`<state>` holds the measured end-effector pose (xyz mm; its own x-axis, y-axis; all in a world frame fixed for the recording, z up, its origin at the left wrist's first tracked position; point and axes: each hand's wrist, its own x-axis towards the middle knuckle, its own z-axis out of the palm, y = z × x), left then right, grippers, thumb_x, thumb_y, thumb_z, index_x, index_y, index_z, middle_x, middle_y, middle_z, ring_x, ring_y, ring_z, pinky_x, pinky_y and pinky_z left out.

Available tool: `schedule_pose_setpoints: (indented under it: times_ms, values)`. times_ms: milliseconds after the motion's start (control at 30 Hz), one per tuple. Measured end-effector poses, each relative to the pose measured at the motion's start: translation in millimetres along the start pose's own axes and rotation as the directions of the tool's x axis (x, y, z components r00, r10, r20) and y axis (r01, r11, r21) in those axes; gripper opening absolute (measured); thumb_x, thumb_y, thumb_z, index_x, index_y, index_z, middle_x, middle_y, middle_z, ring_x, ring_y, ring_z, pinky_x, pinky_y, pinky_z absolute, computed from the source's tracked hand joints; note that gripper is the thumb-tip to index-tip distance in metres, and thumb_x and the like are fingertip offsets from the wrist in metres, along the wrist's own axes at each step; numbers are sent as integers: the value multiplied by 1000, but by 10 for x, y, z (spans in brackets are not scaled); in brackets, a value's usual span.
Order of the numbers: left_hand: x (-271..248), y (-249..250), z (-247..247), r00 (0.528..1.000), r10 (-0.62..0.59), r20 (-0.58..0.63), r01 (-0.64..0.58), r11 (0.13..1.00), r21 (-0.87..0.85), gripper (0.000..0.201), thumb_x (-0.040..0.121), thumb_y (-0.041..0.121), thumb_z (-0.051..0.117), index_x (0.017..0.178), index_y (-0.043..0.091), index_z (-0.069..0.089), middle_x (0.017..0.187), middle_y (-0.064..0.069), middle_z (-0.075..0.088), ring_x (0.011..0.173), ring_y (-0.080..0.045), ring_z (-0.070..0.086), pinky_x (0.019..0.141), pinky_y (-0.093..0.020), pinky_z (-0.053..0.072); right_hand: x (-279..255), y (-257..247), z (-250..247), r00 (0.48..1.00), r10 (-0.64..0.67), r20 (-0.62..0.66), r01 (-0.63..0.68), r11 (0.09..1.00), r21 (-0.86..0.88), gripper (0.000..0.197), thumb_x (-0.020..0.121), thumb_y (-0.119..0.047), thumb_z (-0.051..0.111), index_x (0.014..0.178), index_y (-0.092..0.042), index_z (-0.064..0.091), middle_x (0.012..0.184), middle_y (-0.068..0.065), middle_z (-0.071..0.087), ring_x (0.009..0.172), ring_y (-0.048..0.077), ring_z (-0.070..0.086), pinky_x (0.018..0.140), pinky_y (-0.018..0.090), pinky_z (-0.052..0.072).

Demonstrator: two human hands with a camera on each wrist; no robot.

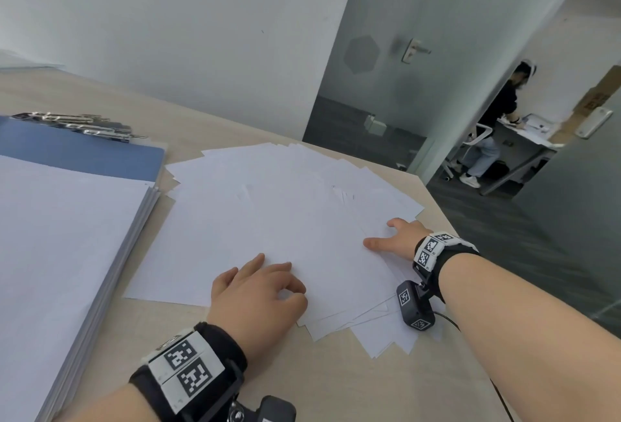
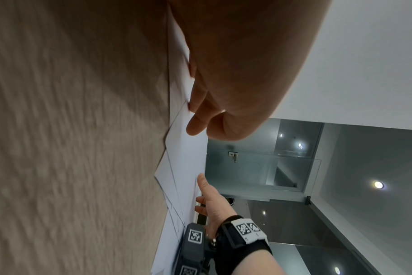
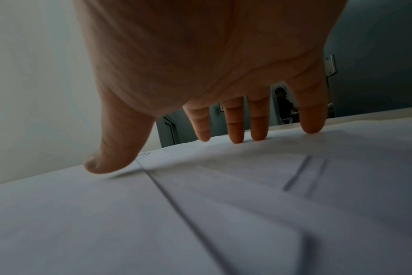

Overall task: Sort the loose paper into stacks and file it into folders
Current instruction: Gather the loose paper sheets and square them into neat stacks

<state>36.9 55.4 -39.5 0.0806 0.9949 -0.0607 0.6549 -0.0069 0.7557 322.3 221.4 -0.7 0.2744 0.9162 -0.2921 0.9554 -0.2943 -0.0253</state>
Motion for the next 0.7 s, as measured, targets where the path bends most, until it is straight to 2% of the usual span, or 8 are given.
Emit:
schedule_pose_setpoints:
  times_ms: [133,167,233,267,333,533,633,700]
  values:
    - [2,-4,5,1000,-1,6,1,1000,0,19,91,39,47,97,43,64,149,34,40,149,7,5,122,-33,-5,66,-82,-56,1000,-3,21,2,1000,20,113,57,-84,73,145,-19,41,144,7,50,129,29,51,107,40,43]
    - [1,0,5,1000,0,5,0,1000,1,19,91,39,47,97,42,64,149,34,40,149,7,4,122,-33,-5,83,-94,-72,1000,1,30,-2,1000,6,108,58,-81,74,139,-16,45,135,6,55,122,28,54,102,38,45]
    - [-1,6,5,1000,2,4,-2,1000,7,20,91,39,47,97,42,65,149,34,40,149,7,5,122,-33,-5,85,-130,-96,999,6,49,-6,1000,-15,95,59,-79,76,122,-13,52,106,4,63,101,27,61,87,34,48]
    - [-1,9,7,1000,2,2,-2,1000,8,20,91,39,47,97,42,65,149,34,40,149,7,5,122,-33,-5,75,-149,-104,998,5,57,-4,1000,-14,87,60,-78,77,113,-13,54,92,3,62,89,25,62,81,33,47]
    - [-4,6,9,1000,0,2,-1,1000,7,19,91,39,47,96,41,65,149,34,40,149,7,5,122,-32,-5,30,-195,-115,997,10,76,-9,1000,-5,72,69,-72,76,103,-12,56,79,2,58,76,21,58,77,31,44]
    - [7,-5,11,1000,15,11,-16,1000,23,20,91,41,46,96,43,65,148,35,40,150,7,6,122,-33,-4,-141,-348,-138,995,-3,104,3,1000,6,61,79,-66,71,96,-10,58,85,3,61,76,20,58,73,31,41]
    - [10,-17,8,1000,16,21,-17,1000,23,20,90,42,46,96,43,66,148,35,40,150,6,7,122,-34,-3,-176,-377,-144,996,-17,92,11,998,64,64,81,-62,72,114,-8,59,105,7,62,93,28,59,80,31,42]
    - [13,-26,3,999,21,35,-22,999,25,20,90,43,46,95,44,65,149,35,39,150,5,7,122,-35,-3,-182,-398,-150,995,-13,97,-1,990,141,71,83,-59,72,126,-5,58,109,8,59,97,29,57,82,31,41]
